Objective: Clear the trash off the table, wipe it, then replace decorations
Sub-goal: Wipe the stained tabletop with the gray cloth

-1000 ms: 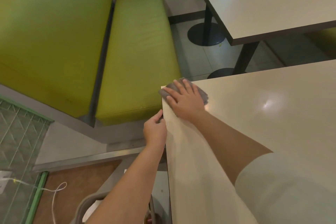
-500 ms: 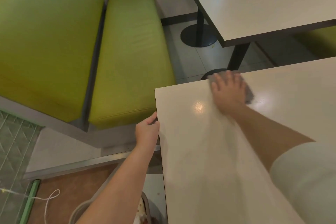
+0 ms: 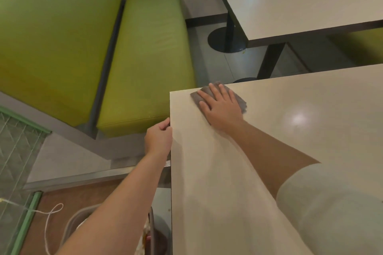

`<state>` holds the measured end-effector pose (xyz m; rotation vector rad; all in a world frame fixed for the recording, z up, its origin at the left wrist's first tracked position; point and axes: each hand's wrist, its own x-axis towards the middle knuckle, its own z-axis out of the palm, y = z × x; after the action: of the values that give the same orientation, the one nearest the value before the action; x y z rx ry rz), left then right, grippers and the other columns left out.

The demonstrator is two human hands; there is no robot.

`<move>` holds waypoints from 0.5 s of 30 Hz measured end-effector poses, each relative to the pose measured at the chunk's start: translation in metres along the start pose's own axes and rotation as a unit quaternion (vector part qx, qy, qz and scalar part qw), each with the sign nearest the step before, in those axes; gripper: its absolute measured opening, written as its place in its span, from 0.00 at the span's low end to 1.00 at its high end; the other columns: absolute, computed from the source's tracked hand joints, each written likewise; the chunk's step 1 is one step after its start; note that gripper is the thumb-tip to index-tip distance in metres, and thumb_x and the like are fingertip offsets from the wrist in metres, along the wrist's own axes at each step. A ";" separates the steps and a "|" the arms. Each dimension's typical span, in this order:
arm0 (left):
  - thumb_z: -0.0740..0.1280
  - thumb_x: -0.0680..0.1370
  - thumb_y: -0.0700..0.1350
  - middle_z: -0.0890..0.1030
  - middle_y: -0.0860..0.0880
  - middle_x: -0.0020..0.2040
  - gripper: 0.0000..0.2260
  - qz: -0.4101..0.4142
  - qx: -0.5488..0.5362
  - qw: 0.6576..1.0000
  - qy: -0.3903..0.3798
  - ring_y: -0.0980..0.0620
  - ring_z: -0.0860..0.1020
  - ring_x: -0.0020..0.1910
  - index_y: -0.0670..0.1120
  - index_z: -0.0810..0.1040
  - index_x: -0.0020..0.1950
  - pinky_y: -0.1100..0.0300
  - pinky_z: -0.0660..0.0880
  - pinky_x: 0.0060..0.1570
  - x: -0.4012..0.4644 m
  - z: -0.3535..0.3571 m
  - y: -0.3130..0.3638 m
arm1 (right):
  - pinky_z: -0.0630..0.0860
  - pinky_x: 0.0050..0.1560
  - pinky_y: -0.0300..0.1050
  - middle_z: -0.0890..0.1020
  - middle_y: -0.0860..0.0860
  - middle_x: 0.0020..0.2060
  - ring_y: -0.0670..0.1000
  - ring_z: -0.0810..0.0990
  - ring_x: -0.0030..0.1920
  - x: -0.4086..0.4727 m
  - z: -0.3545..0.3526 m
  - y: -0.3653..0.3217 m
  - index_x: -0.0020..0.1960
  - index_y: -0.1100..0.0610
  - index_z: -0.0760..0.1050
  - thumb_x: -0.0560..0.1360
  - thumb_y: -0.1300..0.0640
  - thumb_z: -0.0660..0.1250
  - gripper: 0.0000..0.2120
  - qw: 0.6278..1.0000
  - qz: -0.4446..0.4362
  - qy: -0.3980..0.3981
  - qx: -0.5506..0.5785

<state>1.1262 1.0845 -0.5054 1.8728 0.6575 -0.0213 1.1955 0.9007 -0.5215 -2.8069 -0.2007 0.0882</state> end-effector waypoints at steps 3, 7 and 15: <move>0.65 0.78 0.40 0.82 0.57 0.54 0.14 -0.014 0.015 0.999 0.027 0.62 0.76 0.41 0.53 0.82 0.60 0.65 0.72 0.38 -0.002 0.000 -0.002 | 0.39 0.77 0.54 0.49 0.47 0.80 0.53 0.43 0.79 -0.010 -0.025 0.067 0.78 0.37 0.50 0.82 0.39 0.42 0.24 0.998 0.060 0.011 -0.023; 0.66 0.77 0.40 0.83 0.54 0.51 0.13 -0.045 0.003 0.998 0.044 0.55 0.78 0.46 0.52 0.83 0.59 0.56 0.78 0.51 -0.001 0.003 0.001 | 0.41 0.77 0.57 0.48 0.48 0.80 0.54 0.44 0.79 -0.030 -0.056 0.157 0.79 0.39 0.47 0.82 0.38 0.39 0.25 0.990 0.128 0.029 -0.047; 0.65 0.78 0.43 0.82 0.56 0.51 0.12 -0.067 0.045 0.995 0.054 0.52 0.79 0.48 0.56 0.83 0.57 0.52 0.79 0.51 0.001 0.007 0.003 | 0.39 0.77 0.60 0.47 0.53 0.80 0.58 0.43 0.79 -0.039 -0.048 0.140 0.80 0.44 0.46 0.83 0.42 0.41 0.26 0.970 0.234 0.054 -0.027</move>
<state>1.1305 1.0786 -0.5063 1.9229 0.8674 -0.0372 1.1790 0.7483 -0.5202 -2.8421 0.4950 0.0391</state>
